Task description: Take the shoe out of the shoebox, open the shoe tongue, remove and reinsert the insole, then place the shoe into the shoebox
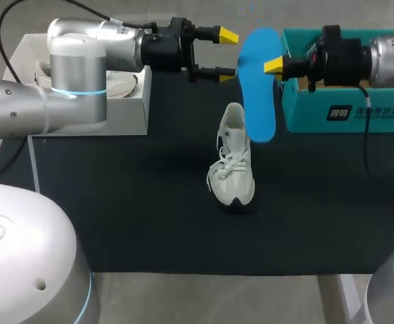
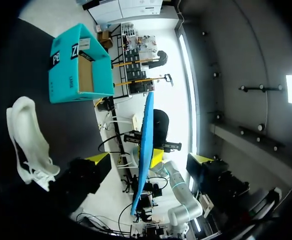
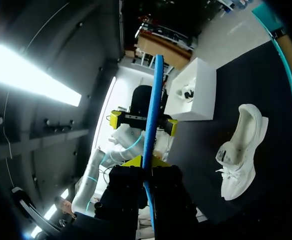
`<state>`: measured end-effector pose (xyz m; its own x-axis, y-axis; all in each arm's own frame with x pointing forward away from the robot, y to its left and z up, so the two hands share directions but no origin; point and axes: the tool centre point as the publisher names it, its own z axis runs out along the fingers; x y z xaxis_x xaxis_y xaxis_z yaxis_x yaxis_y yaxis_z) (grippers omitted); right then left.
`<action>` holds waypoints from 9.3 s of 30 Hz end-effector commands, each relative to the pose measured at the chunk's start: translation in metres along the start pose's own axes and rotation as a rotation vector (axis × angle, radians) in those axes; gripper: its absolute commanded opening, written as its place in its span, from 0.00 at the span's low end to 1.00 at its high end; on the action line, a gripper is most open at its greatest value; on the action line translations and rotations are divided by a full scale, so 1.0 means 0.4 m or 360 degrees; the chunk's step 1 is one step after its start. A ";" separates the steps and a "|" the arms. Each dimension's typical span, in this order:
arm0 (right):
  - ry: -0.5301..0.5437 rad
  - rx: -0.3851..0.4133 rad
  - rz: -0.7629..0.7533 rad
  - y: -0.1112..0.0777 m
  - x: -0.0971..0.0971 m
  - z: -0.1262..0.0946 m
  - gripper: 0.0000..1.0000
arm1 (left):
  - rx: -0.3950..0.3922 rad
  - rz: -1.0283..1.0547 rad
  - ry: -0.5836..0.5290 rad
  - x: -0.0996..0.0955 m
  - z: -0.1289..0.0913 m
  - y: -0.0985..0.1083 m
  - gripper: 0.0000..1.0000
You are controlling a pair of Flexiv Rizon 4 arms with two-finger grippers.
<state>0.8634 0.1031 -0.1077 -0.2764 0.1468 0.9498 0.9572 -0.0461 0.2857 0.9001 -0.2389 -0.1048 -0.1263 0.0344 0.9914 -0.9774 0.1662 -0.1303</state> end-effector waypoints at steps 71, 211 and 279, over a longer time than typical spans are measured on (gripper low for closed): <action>0.0075 -0.0039 0.0062 -0.007 -0.013 0.016 0.00 | 0.0007 -0.0094 -0.0467 0.011 -0.084 0.026 1.00; 0.0286 -0.0120 0.0135 0.016 -0.008 0.024 0.00 | 0.0116 0.0151 -0.0141 -0.016 0.027 -0.002 0.45; -0.2063 -0.0028 0.0194 0.090 0.185 -0.009 1.00 | 0.0191 -0.0143 0.0054 -0.074 0.016 -0.021 0.00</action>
<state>0.8765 0.1056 -0.0314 -0.1379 0.7461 0.6514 0.9683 -0.0367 0.2469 0.9107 -0.2485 -0.1332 -0.0340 0.0616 0.9975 -0.9979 0.0524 -0.0373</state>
